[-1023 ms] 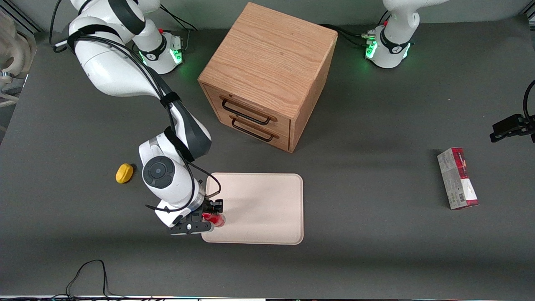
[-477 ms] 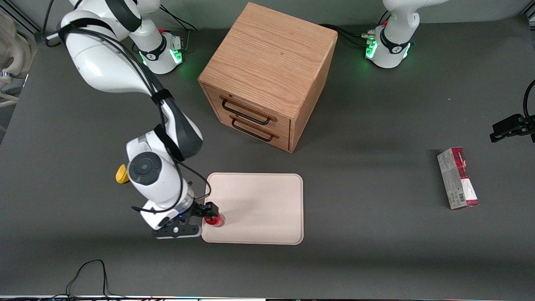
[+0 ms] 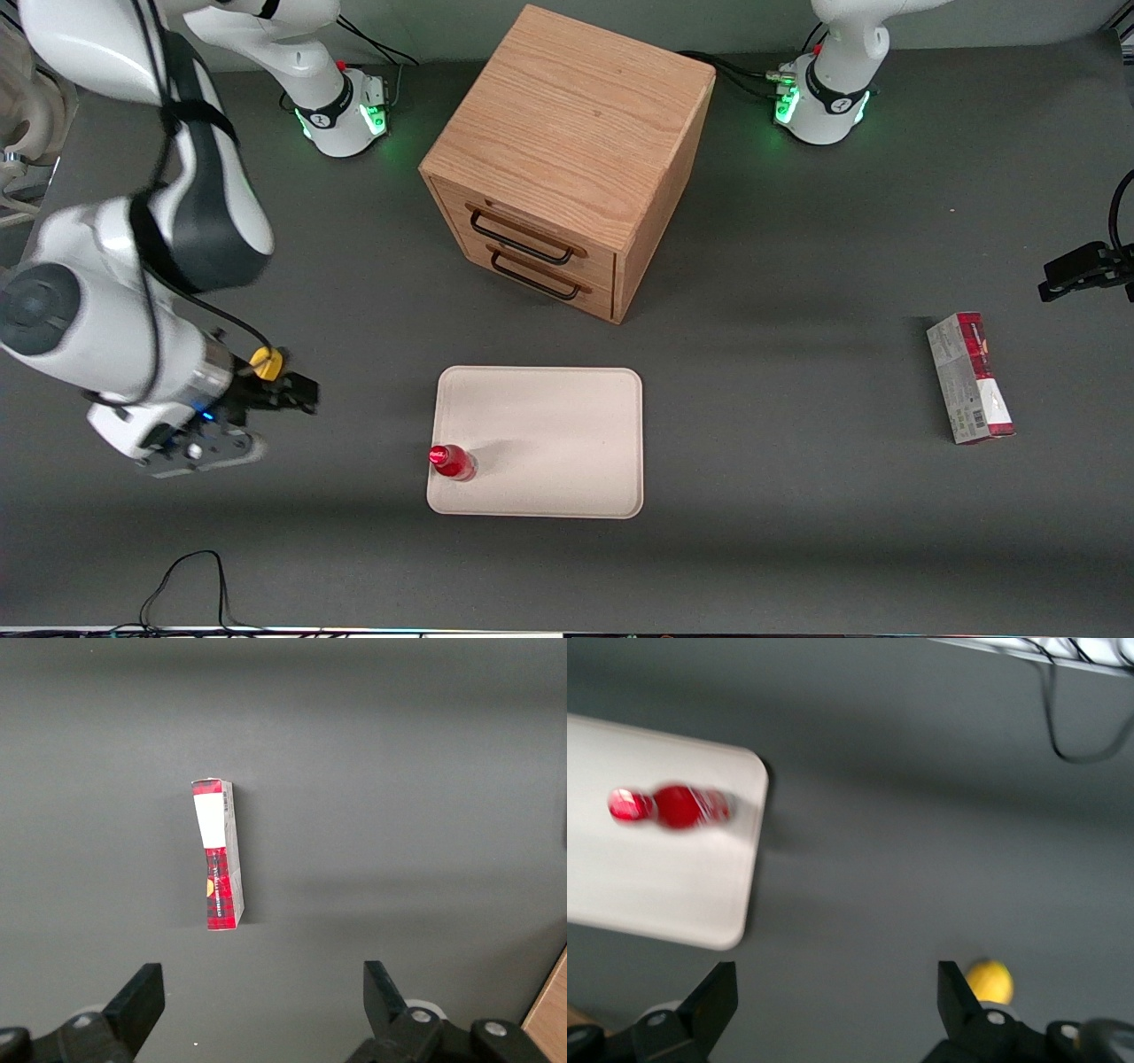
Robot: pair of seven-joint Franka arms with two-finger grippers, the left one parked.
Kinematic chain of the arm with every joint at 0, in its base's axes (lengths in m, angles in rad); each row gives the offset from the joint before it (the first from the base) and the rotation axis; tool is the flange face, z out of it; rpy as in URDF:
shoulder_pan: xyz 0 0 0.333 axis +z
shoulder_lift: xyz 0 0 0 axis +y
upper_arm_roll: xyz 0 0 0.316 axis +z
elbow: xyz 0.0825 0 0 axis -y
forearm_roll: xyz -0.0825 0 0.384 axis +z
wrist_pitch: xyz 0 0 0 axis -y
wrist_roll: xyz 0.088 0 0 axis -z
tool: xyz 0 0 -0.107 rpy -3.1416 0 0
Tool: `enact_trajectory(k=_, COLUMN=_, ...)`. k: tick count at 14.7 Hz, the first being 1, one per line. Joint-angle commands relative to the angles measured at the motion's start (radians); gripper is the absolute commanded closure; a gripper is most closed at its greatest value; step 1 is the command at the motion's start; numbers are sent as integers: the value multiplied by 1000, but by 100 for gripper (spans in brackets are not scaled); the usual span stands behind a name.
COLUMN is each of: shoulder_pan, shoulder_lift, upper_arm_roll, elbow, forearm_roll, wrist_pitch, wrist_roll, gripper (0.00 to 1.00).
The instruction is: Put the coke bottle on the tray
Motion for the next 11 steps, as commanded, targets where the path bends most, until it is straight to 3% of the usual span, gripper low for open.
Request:
enact_trajectory(k=1, shoulder_pan=12, shoulder_lift=-235, upper_arm_roll=-63, elbow=-233, forearm_roll=40, wrist_pitch=-29, wrist_roll=-32, gripper=0)
enact_trajectory(k=6, shoulder_pan=15, shoulder_lift=-536, upper_arm_roll=-143, elbow=-451, forearm_roll=65, wrist_pitch=-45, wrist_roll=-36, gripper=0)
enact_trajectory(k=11, shoulder_pan=5, shoulder_lift=-564, upper_arm_roll=-148, elbow=-450, forearm_roll=62, wrist_pitch=-92, wrist_roll=-27, gripper=0)
